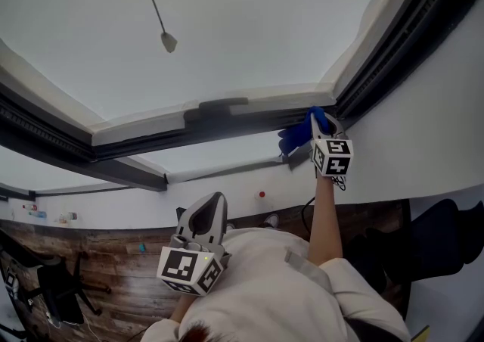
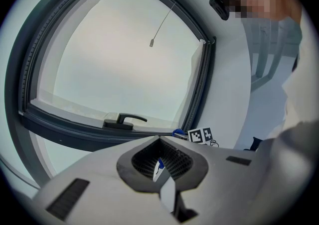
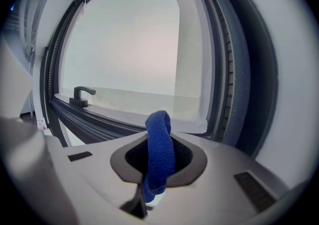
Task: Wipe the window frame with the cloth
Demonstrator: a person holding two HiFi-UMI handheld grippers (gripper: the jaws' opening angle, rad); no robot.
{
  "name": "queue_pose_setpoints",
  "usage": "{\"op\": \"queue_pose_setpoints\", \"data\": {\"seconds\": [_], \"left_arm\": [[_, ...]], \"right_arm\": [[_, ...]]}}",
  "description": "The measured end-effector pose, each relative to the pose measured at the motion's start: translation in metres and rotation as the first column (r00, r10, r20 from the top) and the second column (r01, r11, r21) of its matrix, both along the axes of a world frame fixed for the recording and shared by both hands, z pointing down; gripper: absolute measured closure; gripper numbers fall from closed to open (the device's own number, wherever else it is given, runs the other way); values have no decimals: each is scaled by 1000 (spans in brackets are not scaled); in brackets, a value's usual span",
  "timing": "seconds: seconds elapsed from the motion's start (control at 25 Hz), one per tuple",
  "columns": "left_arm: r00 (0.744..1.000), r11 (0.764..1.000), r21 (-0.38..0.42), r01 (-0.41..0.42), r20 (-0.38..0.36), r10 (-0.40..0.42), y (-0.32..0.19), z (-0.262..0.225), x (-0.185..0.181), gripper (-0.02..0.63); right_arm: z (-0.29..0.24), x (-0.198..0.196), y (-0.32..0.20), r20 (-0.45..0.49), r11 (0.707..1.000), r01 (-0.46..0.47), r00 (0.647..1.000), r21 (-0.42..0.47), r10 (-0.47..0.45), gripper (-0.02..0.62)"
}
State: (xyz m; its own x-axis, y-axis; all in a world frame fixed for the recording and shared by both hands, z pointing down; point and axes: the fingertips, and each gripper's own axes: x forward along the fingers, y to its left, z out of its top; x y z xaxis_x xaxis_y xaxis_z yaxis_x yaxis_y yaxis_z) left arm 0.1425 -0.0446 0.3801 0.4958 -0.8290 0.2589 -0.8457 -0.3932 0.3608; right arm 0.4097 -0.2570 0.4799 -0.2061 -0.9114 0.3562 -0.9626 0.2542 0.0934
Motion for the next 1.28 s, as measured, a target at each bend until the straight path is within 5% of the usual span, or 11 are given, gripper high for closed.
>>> {"op": "queue_pose_setpoints", "data": {"seconds": [1.28], "left_arm": [[1000,1000,-7,6,-6,-6,-10,-1,0,601]], "right_arm": [[-2,51,-5,-4,991,-134,991,-11,134,545]]}}
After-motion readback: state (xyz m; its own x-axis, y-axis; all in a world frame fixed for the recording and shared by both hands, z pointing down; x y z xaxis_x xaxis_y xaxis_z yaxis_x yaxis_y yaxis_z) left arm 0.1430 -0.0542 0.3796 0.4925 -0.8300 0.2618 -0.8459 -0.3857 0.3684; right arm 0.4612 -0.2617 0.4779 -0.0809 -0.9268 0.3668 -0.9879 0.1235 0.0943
